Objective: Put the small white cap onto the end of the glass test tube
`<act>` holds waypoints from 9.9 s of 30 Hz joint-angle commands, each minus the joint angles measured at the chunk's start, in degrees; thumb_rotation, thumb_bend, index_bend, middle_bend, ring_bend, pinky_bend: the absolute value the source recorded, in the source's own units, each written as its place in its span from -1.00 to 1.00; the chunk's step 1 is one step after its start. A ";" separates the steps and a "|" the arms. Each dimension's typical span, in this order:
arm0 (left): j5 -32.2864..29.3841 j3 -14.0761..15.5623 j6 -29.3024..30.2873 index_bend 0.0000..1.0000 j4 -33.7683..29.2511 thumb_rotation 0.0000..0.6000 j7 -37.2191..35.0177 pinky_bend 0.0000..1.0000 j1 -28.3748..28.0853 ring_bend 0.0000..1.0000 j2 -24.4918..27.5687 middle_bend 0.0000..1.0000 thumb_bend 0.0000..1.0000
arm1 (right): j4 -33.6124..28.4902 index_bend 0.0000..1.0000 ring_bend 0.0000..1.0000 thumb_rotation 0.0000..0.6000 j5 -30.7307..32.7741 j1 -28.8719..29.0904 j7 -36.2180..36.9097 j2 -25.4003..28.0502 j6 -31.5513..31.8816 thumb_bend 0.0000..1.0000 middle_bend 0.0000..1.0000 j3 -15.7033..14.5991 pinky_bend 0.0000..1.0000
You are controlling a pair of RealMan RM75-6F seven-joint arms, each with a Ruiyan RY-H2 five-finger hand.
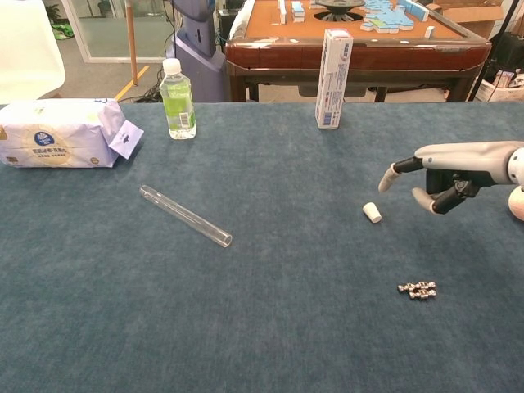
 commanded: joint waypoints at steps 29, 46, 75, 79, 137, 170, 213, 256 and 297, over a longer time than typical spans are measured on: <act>-0.39 -0.08 -0.52 -0.15 1.30 1.00 -1.03 -0.24 -0.01 -0.25 -0.15 -0.16 -0.44 | 3.81 -0.60 1.00 1.00 2.13 3.38 1.24 -4.58 0.43 0.45 1.00 -3.54 1.00; 0.30 -0.28 -0.25 -0.15 1.89 1.00 -1.26 -0.24 -0.26 -0.26 -0.49 -0.16 -0.44 | -5.37 -0.60 1.00 1.00 -3.84 -1.80 0.95 0.66 9.15 0.45 1.00 -6.79 1.00; 17.81 -2.10 -27.58 -0.38 16.27 1.00 -9.72 0.64 -30.84 0.39 -2.47 0.42 -0.58 | -21.25 -0.60 0.84 1.00 -16.25 -14.00 5.28 18.53 32.50 0.10 0.63 -0.98 1.00; 16.90 -2.41 -31.39 -0.38 17.49 1.00 -8.82 0.79 -34.58 0.52 -5.17 0.57 -0.58 | -21.10 -0.60 0.86 1.00 -16.33 -14.72 5.96 19.04 32.40 0.10 0.64 -0.74 1.00; -9.00 -2.68 -50.56 -0.12 29.04 1.00 8.83 0.97 -51.01 0.69 -24.47 0.78 -0.49 | -18.48 -0.60 0.97 1.00 -17.77 -18.94 11.12 20.32 29.43 0.04 0.71 0.73 1.00; -8.15 -2.41 -45.40 0.25 33.64 1.00 2.56 1.00 -49.58 0.83 -27.08 0.96 -0.46 | -17.75 -0.60 0.97 1.00 -17.78 -19.56 10.61 19.94 28.30 0.04 0.72 0.69 1.00; -18.99 -1.58 -26.53 0.31 -3.09 1.00 13.99 1.00 -33.83 0.88 -5.17 1.00 -0.46 | 2.62 -0.01 1.00 1.00 -4.85 -3.71 -10.37 -8.11 14.05 -0.47 0.97 1.39 1.00; -18.88 -2.30 -28.09 0.31 -1.40 1.00 12.08 1.00 -33.16 0.89 -6.10 1.00 -0.46 | 8.31 -0.01 1.00 1.00 0.67 -0.32 -13.12 -13.30 12.87 -0.48 0.96 -0.07 1.00; -21.49 -4.64 -30.17 0.31 -2.57 1.00 10.26 1.00 -34.11 0.89 -4.29 1.00 -0.46 | 1.23 0.21 1.00 1.00 0.44 0.36 -9.13 -8.28 12.83 -0.22 0.97 1.41 1.00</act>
